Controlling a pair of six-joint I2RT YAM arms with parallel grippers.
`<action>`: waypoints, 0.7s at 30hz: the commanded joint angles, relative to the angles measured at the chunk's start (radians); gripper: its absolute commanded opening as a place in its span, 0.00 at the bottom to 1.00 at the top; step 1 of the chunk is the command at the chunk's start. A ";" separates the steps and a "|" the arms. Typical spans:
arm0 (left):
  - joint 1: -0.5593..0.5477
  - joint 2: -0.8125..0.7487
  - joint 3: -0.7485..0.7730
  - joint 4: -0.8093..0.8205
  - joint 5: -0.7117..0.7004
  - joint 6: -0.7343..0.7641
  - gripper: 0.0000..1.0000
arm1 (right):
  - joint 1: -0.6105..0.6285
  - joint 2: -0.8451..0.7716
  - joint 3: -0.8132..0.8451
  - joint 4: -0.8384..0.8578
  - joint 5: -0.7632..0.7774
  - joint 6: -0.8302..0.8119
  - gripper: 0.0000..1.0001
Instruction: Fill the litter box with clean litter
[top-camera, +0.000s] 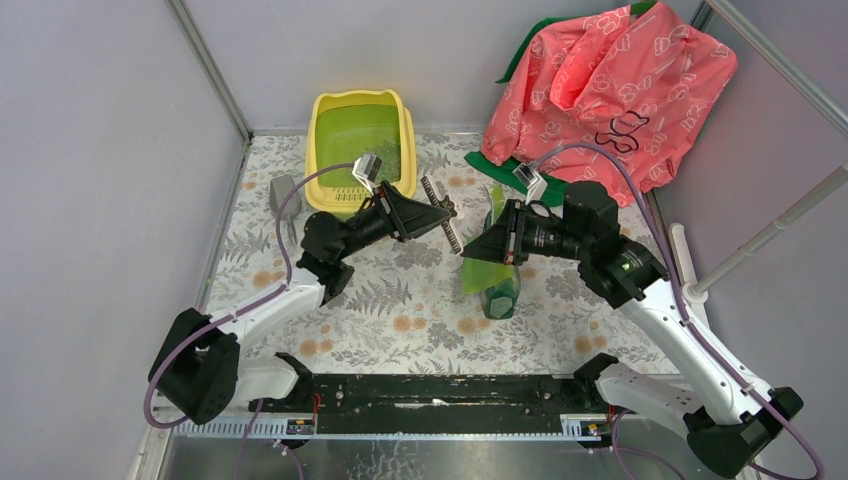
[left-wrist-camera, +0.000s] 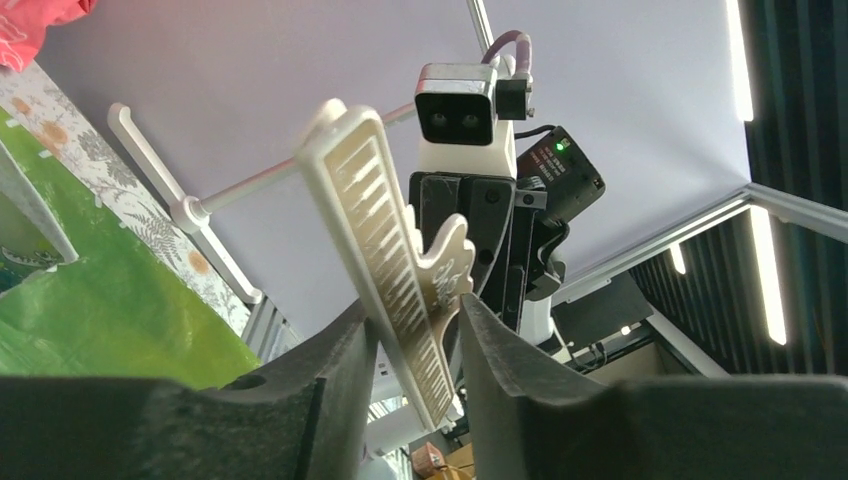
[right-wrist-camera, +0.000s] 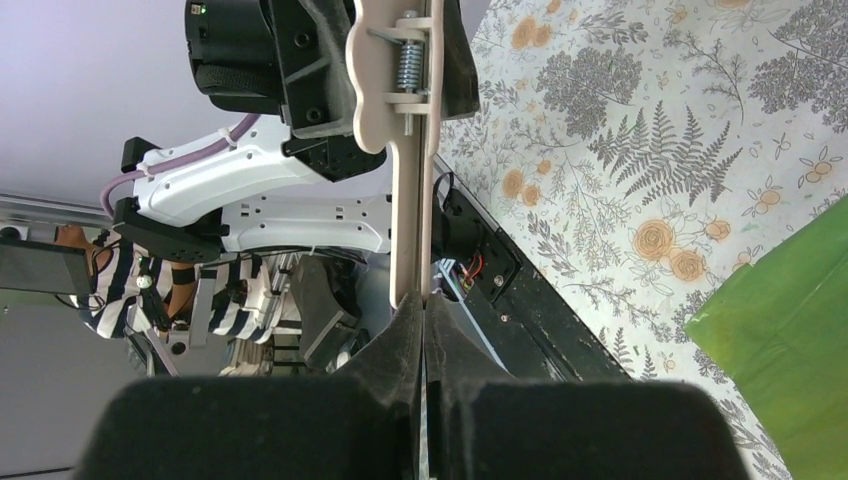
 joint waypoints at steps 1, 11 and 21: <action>-0.004 0.005 -0.009 0.095 -0.005 -0.004 0.35 | 0.020 -0.002 0.005 0.077 0.021 0.011 0.00; -0.004 0.010 -0.019 0.131 0.013 -0.037 0.20 | 0.024 -0.004 -0.009 0.085 0.028 0.026 0.29; 0.026 -0.067 0.043 -0.128 0.152 0.000 0.21 | 0.024 -0.024 0.078 -0.057 0.082 -0.074 0.86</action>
